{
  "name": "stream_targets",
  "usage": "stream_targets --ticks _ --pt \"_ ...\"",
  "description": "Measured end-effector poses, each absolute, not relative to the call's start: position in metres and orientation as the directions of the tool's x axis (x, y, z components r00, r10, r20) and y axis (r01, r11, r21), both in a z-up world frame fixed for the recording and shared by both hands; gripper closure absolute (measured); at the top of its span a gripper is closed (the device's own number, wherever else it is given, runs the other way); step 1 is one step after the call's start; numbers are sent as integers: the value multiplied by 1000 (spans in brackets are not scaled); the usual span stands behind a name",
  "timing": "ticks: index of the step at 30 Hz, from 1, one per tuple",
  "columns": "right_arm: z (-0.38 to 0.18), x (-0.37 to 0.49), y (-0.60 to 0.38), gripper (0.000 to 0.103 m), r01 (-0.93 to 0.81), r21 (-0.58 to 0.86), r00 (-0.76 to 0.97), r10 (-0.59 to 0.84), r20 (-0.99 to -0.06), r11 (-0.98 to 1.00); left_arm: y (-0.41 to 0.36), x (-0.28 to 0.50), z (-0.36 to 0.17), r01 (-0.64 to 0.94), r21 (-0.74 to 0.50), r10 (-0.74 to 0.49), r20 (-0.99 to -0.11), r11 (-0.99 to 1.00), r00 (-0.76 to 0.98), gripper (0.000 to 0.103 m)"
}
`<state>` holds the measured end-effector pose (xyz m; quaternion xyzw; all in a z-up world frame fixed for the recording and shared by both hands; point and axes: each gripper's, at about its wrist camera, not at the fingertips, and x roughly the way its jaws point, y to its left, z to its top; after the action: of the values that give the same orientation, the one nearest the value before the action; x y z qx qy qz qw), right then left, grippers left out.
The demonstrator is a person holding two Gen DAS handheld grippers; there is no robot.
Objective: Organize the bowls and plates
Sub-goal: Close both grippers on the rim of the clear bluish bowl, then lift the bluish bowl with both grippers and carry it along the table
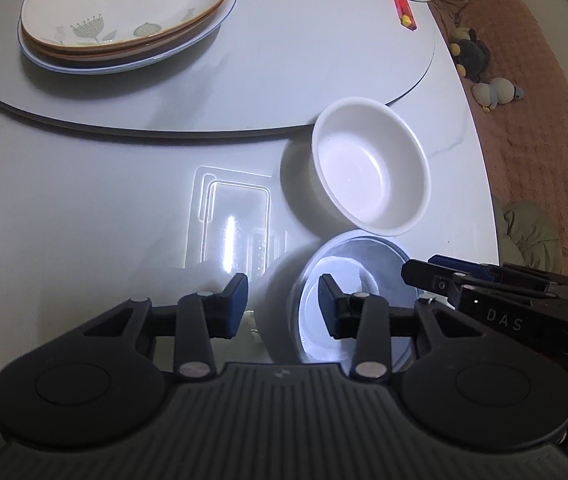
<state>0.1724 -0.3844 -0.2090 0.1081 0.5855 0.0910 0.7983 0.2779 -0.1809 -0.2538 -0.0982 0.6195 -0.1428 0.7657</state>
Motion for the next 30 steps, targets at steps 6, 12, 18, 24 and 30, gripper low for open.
stream_targets --ticks 6,12,18,24,30 --pt "-218 175 -383 75 -24 296 268 292 -918 955 -188 282 -265 96 -329 -341 -925 939 167 68" --pt "-224 175 -383 81 -14 320 246 313 -917 947 -196 281 -273 97 -347 -358 -923 933 143 72" --pt "-226 176 -383 81 -21 335 237 330 -914 942 -199 284 -278 80 -372 -380 -917 925 125 72" --pt "-225 177 -382 81 -14 351 228 345 -911 936 -196 285 -275 80 -371 -379 -916 925 131 72" --pt "-214 177 -369 81 -33 369 232 366 -901 929 -181 285 -264 68 -373 -379 -911 925 162 72"
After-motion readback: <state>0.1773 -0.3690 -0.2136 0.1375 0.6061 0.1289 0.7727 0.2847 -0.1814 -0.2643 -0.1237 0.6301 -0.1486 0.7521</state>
